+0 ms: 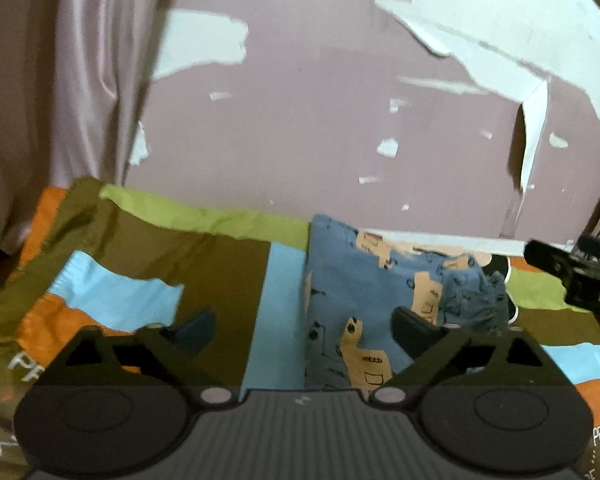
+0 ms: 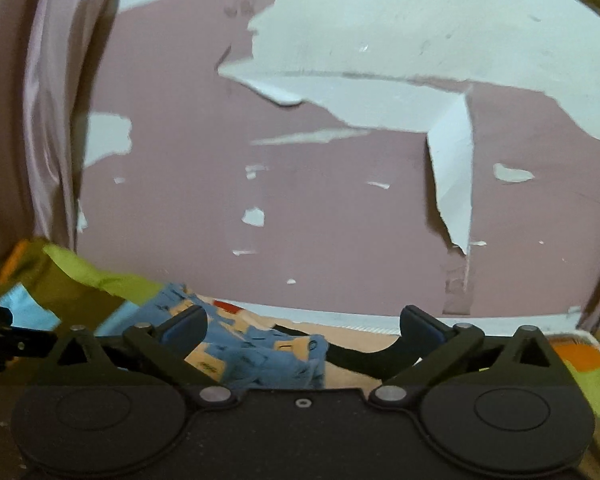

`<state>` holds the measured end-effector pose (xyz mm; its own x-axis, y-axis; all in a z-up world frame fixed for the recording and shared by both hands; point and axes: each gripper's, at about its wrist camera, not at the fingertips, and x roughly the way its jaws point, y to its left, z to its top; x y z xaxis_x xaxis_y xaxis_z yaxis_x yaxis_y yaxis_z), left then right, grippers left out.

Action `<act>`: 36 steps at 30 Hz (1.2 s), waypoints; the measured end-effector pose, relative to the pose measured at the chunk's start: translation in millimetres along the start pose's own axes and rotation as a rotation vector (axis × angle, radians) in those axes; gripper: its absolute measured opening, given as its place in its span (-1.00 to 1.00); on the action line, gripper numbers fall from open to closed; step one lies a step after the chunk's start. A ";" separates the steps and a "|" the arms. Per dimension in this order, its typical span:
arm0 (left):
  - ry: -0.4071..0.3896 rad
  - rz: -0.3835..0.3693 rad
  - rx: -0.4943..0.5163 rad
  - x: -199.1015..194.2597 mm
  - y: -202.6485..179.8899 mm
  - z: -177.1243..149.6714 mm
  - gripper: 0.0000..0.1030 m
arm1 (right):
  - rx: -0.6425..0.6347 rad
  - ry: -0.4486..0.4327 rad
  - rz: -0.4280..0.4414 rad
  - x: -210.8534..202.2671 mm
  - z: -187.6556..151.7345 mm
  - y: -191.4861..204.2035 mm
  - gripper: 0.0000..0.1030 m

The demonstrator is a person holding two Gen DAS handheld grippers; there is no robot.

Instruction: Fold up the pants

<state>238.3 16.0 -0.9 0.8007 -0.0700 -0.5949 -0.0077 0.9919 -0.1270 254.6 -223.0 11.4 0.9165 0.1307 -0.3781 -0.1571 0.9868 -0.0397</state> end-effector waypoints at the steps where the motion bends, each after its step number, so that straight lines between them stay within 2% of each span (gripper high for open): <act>1: -0.013 0.002 0.005 -7.5 0.2 -1.2 0.99 | 0.016 -0.010 -0.007 -9.7 -1.6 2.3 0.99; 10: -0.070 -0.016 0.052 -65.4 -0.8 -20.8 0.99 | 0.105 -0.060 -0.035 -82.7 -23.7 22.6 0.99; 20: -0.060 -0.019 0.111 -98.0 -1.7 -61.1 0.99 | 0.129 -0.042 -0.063 -142.1 -59.8 40.9 0.99; 31: -0.047 -0.012 0.179 -104.6 -7.7 -81.2 0.99 | 0.138 -0.003 -0.086 -157.2 -84.2 42.7 0.99; 36: -0.039 -0.009 0.167 -103.7 -6.5 -81.6 0.99 | 0.155 -0.001 -0.085 -156.2 -85.5 39.9 0.99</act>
<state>106.5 8.1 -3.1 0.8232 -0.0775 -0.5624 0.0961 0.9954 0.0035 73.7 -212.2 -10.2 0.9245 0.0459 -0.3784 -0.0203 0.9973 0.0713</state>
